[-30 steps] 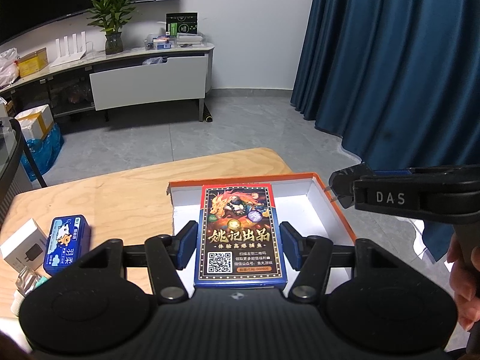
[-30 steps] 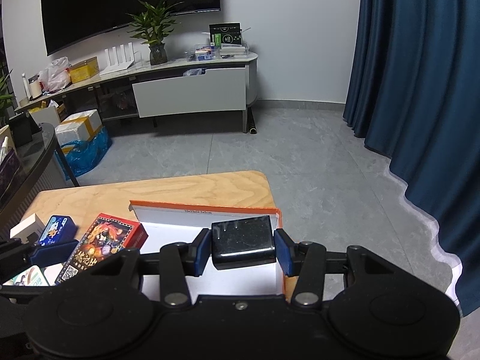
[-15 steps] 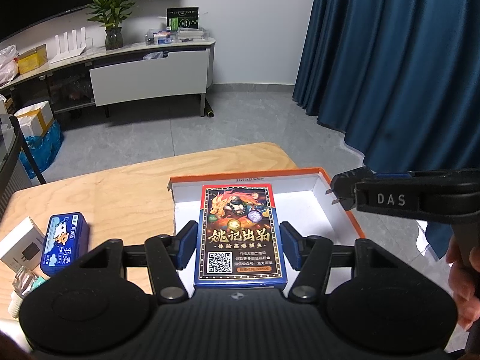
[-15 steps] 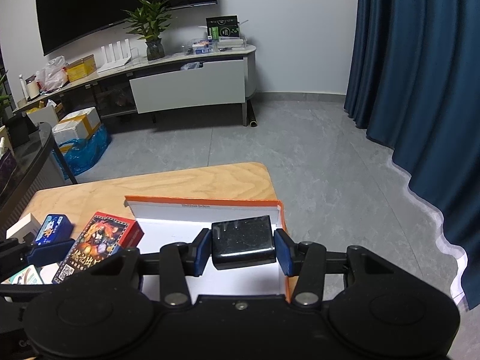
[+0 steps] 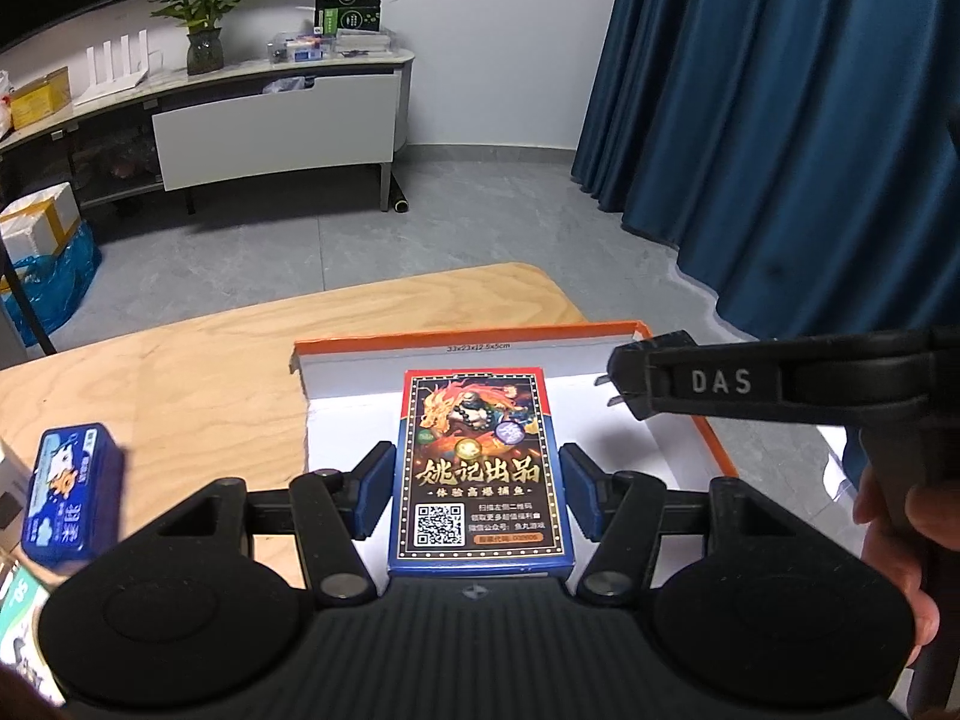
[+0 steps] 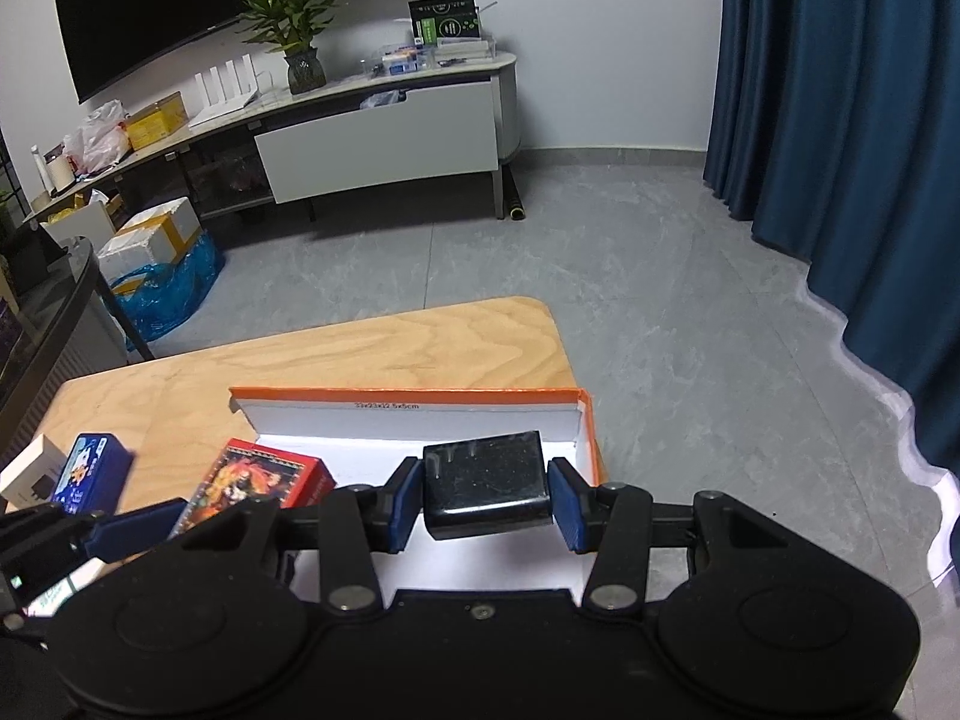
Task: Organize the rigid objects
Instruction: 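Open the left tool to drop the card deck while the right tool releases the charger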
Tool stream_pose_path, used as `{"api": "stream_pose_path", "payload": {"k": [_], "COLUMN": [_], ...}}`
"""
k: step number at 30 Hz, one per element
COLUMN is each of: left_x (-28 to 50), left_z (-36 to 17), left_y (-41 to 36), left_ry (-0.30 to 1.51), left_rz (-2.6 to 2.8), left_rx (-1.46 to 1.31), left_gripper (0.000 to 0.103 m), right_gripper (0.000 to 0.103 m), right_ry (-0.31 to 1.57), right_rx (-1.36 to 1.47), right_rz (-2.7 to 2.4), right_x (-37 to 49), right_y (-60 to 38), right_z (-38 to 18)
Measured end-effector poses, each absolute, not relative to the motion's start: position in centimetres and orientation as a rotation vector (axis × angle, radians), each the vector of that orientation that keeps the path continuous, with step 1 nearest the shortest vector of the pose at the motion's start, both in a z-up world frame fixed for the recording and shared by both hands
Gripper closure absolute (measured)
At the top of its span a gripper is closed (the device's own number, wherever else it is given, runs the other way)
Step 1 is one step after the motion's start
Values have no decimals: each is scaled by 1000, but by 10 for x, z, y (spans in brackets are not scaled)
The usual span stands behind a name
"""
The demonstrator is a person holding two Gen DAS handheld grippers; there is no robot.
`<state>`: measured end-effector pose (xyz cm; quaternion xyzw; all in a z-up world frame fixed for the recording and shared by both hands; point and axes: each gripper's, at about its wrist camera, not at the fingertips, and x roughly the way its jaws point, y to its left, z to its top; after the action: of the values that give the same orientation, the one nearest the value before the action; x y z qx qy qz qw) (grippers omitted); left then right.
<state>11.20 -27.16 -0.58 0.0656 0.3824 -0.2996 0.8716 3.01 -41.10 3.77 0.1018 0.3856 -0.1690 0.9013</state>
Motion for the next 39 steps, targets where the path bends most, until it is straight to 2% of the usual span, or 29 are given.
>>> {"api": "stream_pose_path", "payload": {"k": [17, 20, 24, 29, 31, 32, 39], "left_x": [129, 128, 119, 104, 96, 91, 61], "left_z": [-30, -25, -12, 9, 17, 21, 31], "left_y": [-300, -299, -295, -279, -272, -265, -234], "left_ry": [832, 827, 794, 775, 766, 767, 758], "left_rz": [-615, -624, -611, -580, -547, -527, -450], "left_rx": [158, 152, 171, 180, 192, 191, 193], "left_gripper": [42, 32, 19, 11, 4, 3, 0], "right_gripper": [46, 45, 37, 32, 26, 22, 20], "right_ry": [850, 849, 826, 760, 734, 721, 682], "right_rx": [211, 206, 204, 174, 161, 159, 115], "right_rz": [-377, -388, -394, -413, -430, -433, -407], "right_x": [68, 68, 60, 38, 26, 19, -24], "right_y": [-425, -425, -421, -411, -406, -403, -366], "right_z": [12, 8, 15, 41, 52, 56, 68]}}
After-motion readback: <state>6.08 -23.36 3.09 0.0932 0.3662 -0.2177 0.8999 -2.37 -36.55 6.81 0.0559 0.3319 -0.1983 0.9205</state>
